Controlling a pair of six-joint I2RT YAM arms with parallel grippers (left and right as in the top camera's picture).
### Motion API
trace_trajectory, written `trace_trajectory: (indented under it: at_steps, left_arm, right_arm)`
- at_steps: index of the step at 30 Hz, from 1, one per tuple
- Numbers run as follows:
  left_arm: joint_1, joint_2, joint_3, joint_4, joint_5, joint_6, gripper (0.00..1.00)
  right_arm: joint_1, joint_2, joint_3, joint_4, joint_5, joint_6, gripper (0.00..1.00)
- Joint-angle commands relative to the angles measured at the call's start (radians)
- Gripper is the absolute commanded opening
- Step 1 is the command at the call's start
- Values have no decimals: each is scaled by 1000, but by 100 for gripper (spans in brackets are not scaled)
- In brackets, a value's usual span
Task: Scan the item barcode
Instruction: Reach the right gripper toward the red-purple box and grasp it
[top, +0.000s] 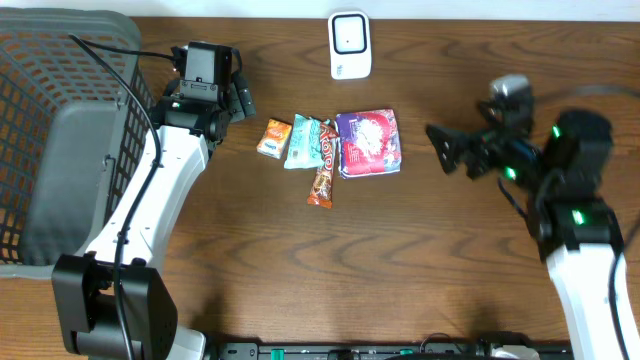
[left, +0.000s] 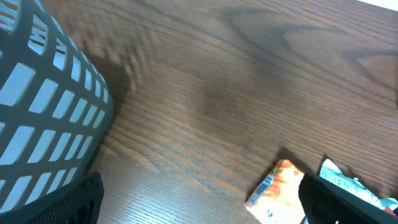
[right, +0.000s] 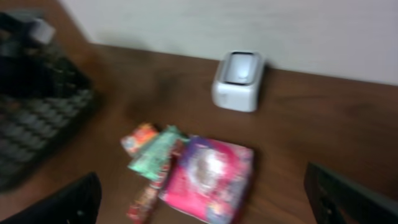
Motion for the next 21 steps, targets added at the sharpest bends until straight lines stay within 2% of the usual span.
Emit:
trace_trajectory:
  at_steps: [1,2,5,8,13,16,21]
  left_arm:
    - [5,2,-1,1,-6,-9,99]
    - [5,2,-1,1,-6,-9,99]
    - [5,2,-1,1,-6,-9,99]
    - [5,2,-1,1,-6,-9,99]
    - [5,2,-1,1,-6,-9,99]
    - [5,2,-1,1,-6,-9,99]
    - [5,2,-1,1,-6,-9,99]
  right_arm:
    - [27,99,31,47,-217,140,99]
    - [28,126,31,70,-224,171,99]
    - [41,195,31,183,-283,391,99]
    - [94,247,31,320,-316,430,99]
    - [211,256,34,342,-27,464,99]
    - [277,258,71,256,192,473,99]
    - [335,305,267,-113,491,382,99]
